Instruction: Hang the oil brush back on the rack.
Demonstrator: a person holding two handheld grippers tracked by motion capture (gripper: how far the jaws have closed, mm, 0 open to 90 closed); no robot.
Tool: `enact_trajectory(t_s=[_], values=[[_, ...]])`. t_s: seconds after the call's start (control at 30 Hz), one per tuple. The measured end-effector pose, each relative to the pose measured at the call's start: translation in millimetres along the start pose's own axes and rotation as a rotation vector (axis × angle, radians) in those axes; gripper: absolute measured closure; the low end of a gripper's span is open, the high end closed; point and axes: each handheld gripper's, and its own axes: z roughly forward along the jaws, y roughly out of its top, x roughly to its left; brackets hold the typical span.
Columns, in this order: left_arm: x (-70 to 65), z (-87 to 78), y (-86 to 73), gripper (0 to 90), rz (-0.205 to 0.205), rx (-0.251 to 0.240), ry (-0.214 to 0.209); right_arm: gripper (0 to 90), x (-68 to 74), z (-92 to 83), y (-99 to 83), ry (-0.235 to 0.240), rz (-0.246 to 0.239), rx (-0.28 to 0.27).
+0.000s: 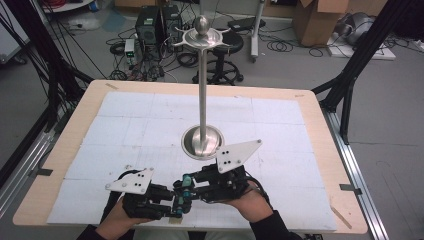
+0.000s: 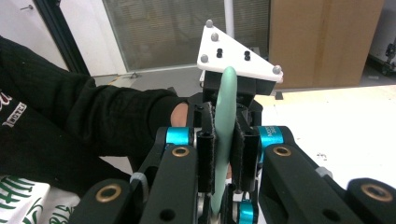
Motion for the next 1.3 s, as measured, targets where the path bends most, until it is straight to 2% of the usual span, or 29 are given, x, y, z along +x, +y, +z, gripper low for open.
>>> enact_trajectory(t_s=[0.2, 0.23, 0.3, 0.37, 0.43, 0.5, 0.6, 0.67, 0.77, 0.93, 1.03, 1.17, 1.3], values=[[-1.5, 0.5, -0.5, 83.6, 0.025, 0.001, 0.022, 81.8, -0.1, 1.4, -0.5, -0.015, 0.004, 0.001], [-1.3, -0.1, -0.2, 83.9, 0.027, 0.002, 0.034, 79.7, -0.3, 1.4, -0.6, -0.017, 0.003, -0.003], [-0.4, -1.6, 0.2, 84.0, 0.026, 0.0, 0.057, 68.1, 0.2, 0.7, -0.8, -0.041, 0.013, -0.021], [-0.1, -3.5, 0.4, 84.1, 0.021, -0.014, 0.084, 54.1, 2.0, -0.6, -0.5, -0.092, 0.017, -0.043], [0.9, -5.4, 0.7, 84.1, 0.015, -0.026, 0.115, 44.8, 5.0, -2.5, -0.6, -0.164, 0.019, -0.057], [2.0, -7.6, 0.9, 84.1, 0.007, -0.037, 0.157, 39.7, 8.5, -3.6, -1.1, -0.243, 0.012, -0.063], [3.4, -10.3, 0.8, 84.1, -0.005, -0.05, 0.218, 34.0, 12.3, -4.8, -2.3, -0.327, 0.008, -0.076], [4.3, -12.5, 0.8, 84.1, -0.015, -0.06, 0.269, 29.9, 15.2, -5.1, -3.9, -0.403, -0.001, -0.081], [4.7, -15.0, 1.9, 84.1, -0.028, -0.071, 0.354, 25.2, 18.0, -4.2, -7.0, -0.48, 0.007, -0.075], [3.0, -13.8, 5.4, 84.1, -0.026, -0.083, 0.457, 20.4, 23.1, -0.2, -11.3, -0.587, 0.022, -0.075], [1.7, -12.1, 7.0, 84.1, -0.016, -0.088, 0.509, 16.6, 25.3, 2.2, -12.3, -0.657, 0.027, -0.098], [0.4, -9.9, 9.1, 84.1, -0.016, -0.098, 0.571, 16.6, 27.1, 3.2, -12.3, -0.713, 0.036, -0.119], [0.1, -5.6, 11.4, 84.1, -0.019, -0.099, 0.612, 17.5, 26.4, 2.6, -12.7, -0.734, 0.066, -0.14]])
